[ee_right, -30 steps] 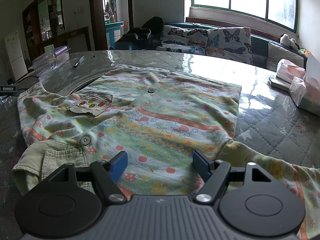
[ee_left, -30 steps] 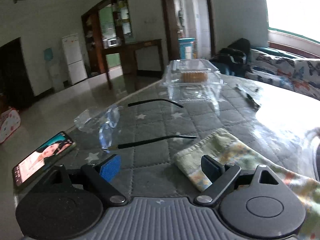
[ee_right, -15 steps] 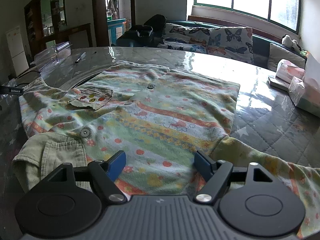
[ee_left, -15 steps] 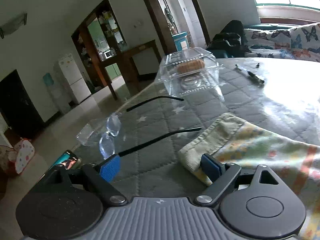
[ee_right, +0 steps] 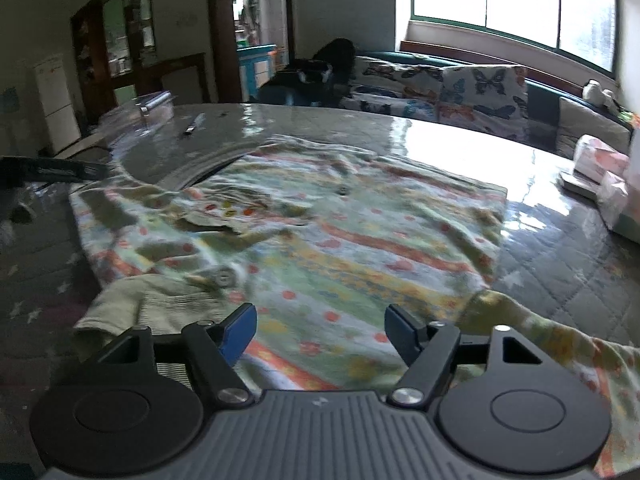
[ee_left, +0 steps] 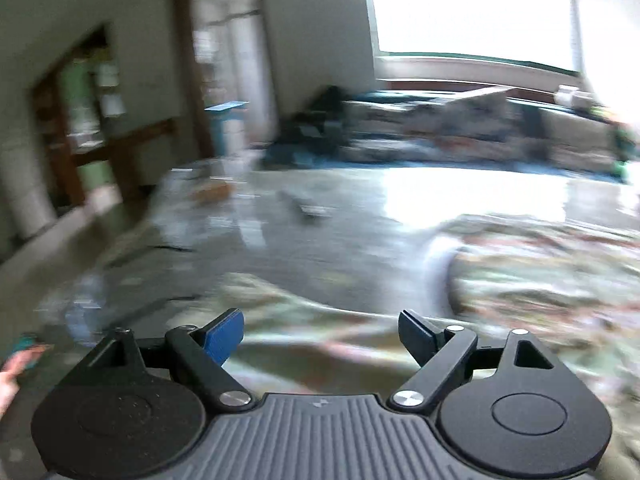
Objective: Fold clothes
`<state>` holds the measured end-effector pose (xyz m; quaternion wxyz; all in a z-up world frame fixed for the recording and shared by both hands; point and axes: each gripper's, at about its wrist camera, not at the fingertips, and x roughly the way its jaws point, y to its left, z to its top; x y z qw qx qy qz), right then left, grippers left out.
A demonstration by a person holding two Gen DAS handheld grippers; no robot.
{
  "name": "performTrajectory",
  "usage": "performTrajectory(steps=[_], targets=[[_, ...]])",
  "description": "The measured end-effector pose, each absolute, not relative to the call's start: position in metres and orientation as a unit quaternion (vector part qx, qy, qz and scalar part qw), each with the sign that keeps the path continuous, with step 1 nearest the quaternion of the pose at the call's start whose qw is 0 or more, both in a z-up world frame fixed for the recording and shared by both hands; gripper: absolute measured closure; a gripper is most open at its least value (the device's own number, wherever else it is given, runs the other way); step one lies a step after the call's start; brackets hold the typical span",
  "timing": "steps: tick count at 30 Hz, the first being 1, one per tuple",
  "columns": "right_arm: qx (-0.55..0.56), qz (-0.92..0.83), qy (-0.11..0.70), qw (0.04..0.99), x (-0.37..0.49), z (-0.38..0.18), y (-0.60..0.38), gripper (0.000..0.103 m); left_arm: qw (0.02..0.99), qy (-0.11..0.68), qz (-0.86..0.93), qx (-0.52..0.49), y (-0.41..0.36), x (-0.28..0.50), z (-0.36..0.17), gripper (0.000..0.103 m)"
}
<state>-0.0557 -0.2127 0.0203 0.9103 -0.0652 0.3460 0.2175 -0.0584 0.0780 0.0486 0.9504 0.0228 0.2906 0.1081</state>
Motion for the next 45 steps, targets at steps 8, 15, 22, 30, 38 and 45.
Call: performTrajectory(steps=[8,15,22,30,38,45], targets=[[-0.096,0.235,0.362,0.897,-0.07,0.013,-0.203,0.031,0.945,0.312,0.009,0.094,0.026,-0.069,0.018,0.018],[-0.091,0.234,0.366,0.896,-0.076,0.015,-0.213,0.031,0.946,0.3,0.01,0.122,0.03,-0.088,0.008,0.016],[-0.079,0.225,0.358,0.903,-0.081,0.02,-0.22,0.031,0.949,0.296,0.016,0.111,0.031,-0.092,0.025,0.018],[-0.07,0.21,0.36,0.906,-0.083,0.018,-0.229,0.032,0.957,0.265,-0.046,0.106,-0.008,-0.089,0.043,0.018],[-0.055,0.175,0.362,0.914,-0.091,0.017,-0.253,0.037,0.94,0.291,-0.105,0.143,-0.047,-0.091,0.014,0.017],[-0.049,0.156,0.363,0.917,-0.1,0.018,-0.271,0.039,0.939,0.287,-0.108,0.157,-0.051,-0.095,0.011,0.017]])
